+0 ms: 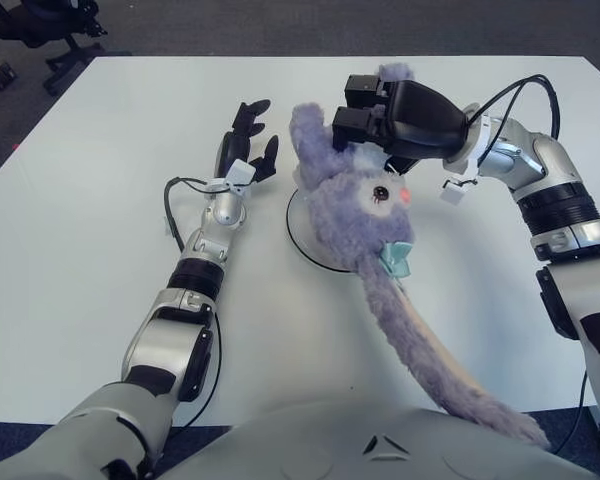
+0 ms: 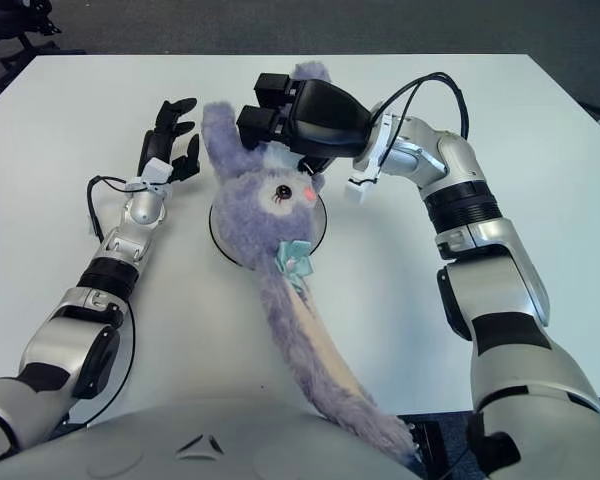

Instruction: Put the doll into the plate.

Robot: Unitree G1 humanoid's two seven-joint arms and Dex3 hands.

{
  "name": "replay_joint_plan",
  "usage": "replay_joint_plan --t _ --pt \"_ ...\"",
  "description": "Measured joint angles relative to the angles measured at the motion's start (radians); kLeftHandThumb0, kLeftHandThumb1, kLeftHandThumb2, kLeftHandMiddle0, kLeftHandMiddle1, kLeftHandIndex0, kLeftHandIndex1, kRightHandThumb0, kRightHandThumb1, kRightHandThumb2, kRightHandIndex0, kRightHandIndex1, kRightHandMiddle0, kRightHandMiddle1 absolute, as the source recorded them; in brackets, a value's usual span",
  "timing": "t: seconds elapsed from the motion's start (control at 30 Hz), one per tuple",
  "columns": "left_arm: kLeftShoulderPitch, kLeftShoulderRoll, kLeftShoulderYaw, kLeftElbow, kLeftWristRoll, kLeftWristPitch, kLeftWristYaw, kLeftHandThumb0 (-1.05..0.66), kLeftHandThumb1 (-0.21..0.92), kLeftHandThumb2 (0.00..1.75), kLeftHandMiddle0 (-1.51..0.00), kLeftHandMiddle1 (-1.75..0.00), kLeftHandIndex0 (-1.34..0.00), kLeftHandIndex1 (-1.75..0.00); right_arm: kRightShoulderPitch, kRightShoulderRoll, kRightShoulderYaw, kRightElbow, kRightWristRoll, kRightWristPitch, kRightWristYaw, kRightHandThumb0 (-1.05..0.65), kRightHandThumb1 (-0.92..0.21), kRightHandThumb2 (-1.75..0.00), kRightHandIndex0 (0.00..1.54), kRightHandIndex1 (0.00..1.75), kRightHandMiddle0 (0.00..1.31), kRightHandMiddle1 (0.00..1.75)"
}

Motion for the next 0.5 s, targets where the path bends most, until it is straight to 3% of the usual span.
replay_joint_plan --t 0.4,0.43,0.5 --pt "0.000 0.000 0.002 -0.011 0.000 0.010 0.000 -0.52 0.92 0.80 -0.28 -0.87 -0.23 -0.68 0.023 0.000 0.012 0.000 -0.013 -0.009 0.000 0.00 -0.54 -0.97 0.47 1.75 0.40 1.50" --pt "0.000 0.000 0.002 -0.011 0.000 0.010 0.000 -0.52 0.92 0.80 -0.28 -0.87 -0.23 -0.68 0.024 0.000 0.012 0.000 -0.013 -0.010 0.000 0.00 -0.57 -0.93 0.46 1.74 0.38 1.50" --pt "0.000 0.000 0.002 -0.011 0.000 0.010 0.000 -0.52 0.92 0.80 -0.28 -0.88 -0.23 -0.68 0.027 0.000 0.013 -0.002 -0.013 -0.009 0.000 0.00 -0.77 -0.58 0.45 1.63 0.35 1.42"
